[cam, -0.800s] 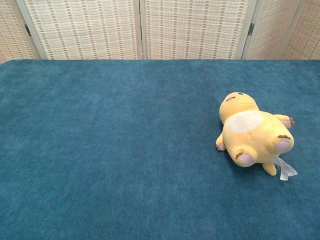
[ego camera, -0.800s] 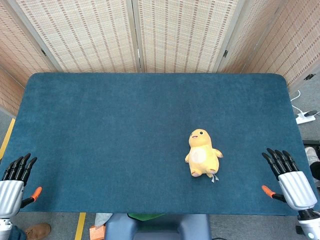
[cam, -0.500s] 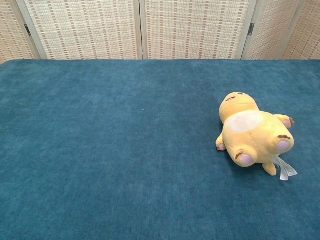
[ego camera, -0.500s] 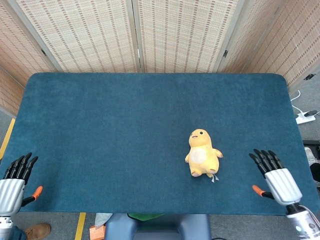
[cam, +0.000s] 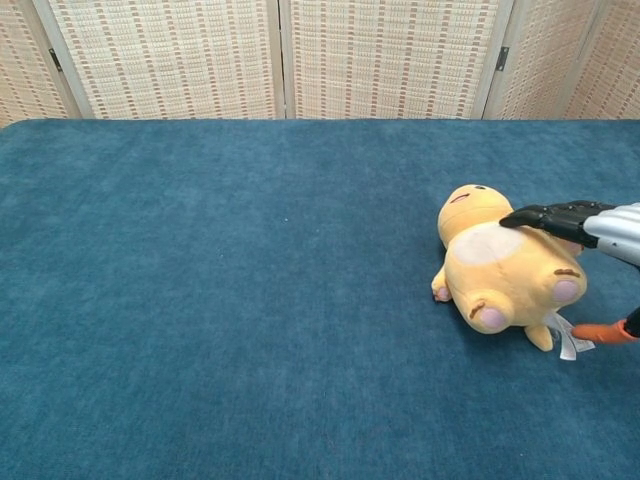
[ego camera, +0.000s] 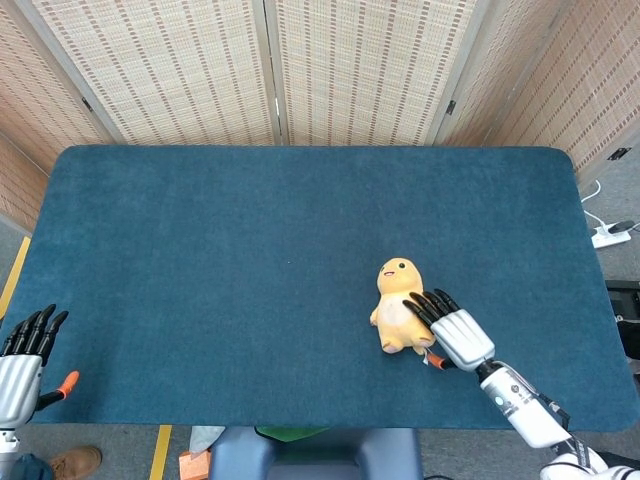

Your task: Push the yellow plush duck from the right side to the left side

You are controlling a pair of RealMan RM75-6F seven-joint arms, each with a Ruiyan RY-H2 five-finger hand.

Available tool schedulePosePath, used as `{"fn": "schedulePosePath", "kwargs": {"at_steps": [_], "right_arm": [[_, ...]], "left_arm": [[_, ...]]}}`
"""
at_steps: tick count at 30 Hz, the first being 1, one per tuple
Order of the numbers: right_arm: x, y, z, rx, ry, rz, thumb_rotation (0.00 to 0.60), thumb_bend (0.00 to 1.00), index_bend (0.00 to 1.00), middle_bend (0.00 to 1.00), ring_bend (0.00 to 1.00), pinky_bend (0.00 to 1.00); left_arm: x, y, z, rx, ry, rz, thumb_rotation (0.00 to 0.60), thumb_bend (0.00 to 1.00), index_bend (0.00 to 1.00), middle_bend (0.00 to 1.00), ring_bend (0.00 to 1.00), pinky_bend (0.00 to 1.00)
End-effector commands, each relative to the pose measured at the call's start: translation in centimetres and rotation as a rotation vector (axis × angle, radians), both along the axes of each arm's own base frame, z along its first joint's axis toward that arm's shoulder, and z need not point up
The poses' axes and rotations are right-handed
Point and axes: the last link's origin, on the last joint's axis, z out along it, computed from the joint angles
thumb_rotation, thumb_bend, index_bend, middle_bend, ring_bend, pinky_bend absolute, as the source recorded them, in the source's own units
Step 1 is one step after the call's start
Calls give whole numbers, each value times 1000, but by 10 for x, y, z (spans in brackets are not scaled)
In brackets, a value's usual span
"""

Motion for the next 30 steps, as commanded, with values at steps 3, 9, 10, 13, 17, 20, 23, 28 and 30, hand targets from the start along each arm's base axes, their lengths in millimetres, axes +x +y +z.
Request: {"fn": "schedulePosePath", "kwargs": {"at_steps": [3,9,10,13,17,20,23,28,30], "right_arm": [[5,-15,-17,-51,26,7,600,344,246,366,343,605],[25,-21,-24,-107,-87,107,600,562,570,697,642,883],[30,-20,-25,-111,-120,137,600,593,596,711,658,903],[53,-13,-26,-101,-241,264,600,619,623,728,671,918],[92,-4,-37,-42,-354,412,600,620,623,729,671,919],[120,-3,-55,7,-370,468,600,620,623,744,682,919],[143,-6,-78,38,-369,487,600,617,624,744,684,918],[163,-13,-116,62,-310,488,600,602,623,690,655,916],[169,-17,-130,80,-307,476,600,590,623,649,620,899]], "left_arm": [[-3,-1,2,4,6,20,600,284,0,0,0,120],[0,-4,1,0,5,7,600,282,0,0,0,121],[1,-4,1,-1,5,6,600,283,0,0,0,121],[1,-5,2,-1,2,5,600,282,0,0,0,121],[2,-5,2,-3,-4,-2,600,283,0,0,0,121],[3,-4,3,1,-9,-20,600,284,0,0,0,121],[3,-6,4,9,-15,-33,600,282,0,0,0,121],[1,-9,6,-7,-19,-28,600,282,0,0,0,121],[0,-10,7,-10,-24,-28,600,282,0,0,0,121]]}}
